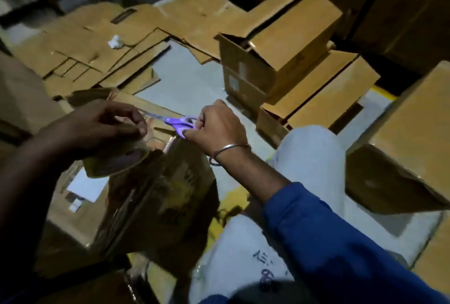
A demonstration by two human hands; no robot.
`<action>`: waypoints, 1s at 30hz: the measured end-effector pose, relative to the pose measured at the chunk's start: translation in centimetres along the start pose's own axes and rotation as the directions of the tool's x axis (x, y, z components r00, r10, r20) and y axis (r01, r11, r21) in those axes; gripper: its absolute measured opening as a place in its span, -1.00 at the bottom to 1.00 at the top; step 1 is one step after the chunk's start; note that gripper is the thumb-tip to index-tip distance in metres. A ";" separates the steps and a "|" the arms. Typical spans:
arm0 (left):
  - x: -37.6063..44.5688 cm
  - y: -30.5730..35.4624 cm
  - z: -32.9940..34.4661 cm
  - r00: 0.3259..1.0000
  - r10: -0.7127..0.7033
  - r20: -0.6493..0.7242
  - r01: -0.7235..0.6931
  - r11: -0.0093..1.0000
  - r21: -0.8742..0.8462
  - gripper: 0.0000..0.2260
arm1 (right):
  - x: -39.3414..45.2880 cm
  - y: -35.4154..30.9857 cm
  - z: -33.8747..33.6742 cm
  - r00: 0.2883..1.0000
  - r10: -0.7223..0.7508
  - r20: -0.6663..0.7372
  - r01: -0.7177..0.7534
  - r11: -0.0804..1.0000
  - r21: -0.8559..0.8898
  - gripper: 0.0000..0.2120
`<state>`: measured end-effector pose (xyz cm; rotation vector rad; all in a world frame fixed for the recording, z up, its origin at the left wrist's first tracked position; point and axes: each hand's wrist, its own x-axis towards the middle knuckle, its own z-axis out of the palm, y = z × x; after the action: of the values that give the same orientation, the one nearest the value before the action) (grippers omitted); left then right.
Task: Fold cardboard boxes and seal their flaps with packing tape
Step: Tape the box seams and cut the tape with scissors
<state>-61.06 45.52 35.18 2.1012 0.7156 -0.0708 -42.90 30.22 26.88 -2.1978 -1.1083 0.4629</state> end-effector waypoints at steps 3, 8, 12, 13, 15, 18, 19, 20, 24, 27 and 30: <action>-0.7 -2.4 -1.6 0.997 -0.063 -0.042 0.061 0.997 -0.056 -0.59 | 1.5 -2.3 2.5 0.999 -0.031 0.035 0.031 1.000 0.001 -0.66; 0.5 -3.7 -1.6 0.978 -0.170 -0.123 0.167 0.985 -0.035 -0.93 | 3.0 -4.4 5.7 0.995 -0.052 0.083 0.053 0.999 -0.012 -0.78; 2.0 -3.8 -1.7 0.966 -0.239 -0.100 0.246 0.967 0.068 -0.88 | 2.9 -3.9 5.9 0.994 -0.101 -0.052 0.105 0.991 0.083 -0.93; 2.3 -3.8 -1.8 0.966 -0.242 -0.096 0.248 0.966 0.067 -0.87 | 3.0 -3.4 5.8 0.990 -0.113 -0.085 0.125 0.981 0.150 -0.87; 2.8 -3.7 -1.9 0.969 -0.228 -0.093 0.236 0.968 0.081 -0.87 | 3.1 -3.0 5.1 0.992 -0.125 -0.036 0.129 0.929 0.346 -0.74; 3.1 -3.3 -1.8 0.975 -0.209 -0.080 0.217 0.971 0.099 -0.97 | 2.7 -3.2 4.6 0.976 -0.173 0.129 0.099 0.891 0.443 -0.48; 3.2 -3.3 -1.8 0.978 -0.198 -0.071 0.205 0.972 0.112 -0.95 | 2.6 -3.5 4.6 0.969 -0.192 0.153 0.112 0.901 0.419 -0.49; 3.3 -3.2 -1.8 0.980 -0.189 -0.062 0.196 0.972 0.129 -0.97 | 2.6 -3.7 4.8 0.967 -0.198 0.159 0.120 0.908 0.401 -0.56; 3.1 -3.0 -2.0 0.981 -0.184 -0.061 0.191 0.972 0.140 -0.92 | 3.1 -4.1 5.4 0.982 -0.153 0.111 0.098 0.915 0.391 -0.77; 2.8 -3.1 -1.8 0.964 -0.238 -0.118 0.249 0.965 0.082 -0.95 | 3.7 -4.6 5.6 0.987 -0.121 0.102 0.088 0.956 0.279 -0.76; 2.5 -3.0 -2.3 0.936 -0.313 -0.159 0.334 0.933 0.135 -0.69 | 5.2 -5.2 5.3 0.989 -0.063 0.137 0.034 0.978 0.205 -0.82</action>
<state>-60.99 49.76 33.52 2.1340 1.1710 -0.1744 -45.88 38.79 26.30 -1.9809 -1.1340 0.6897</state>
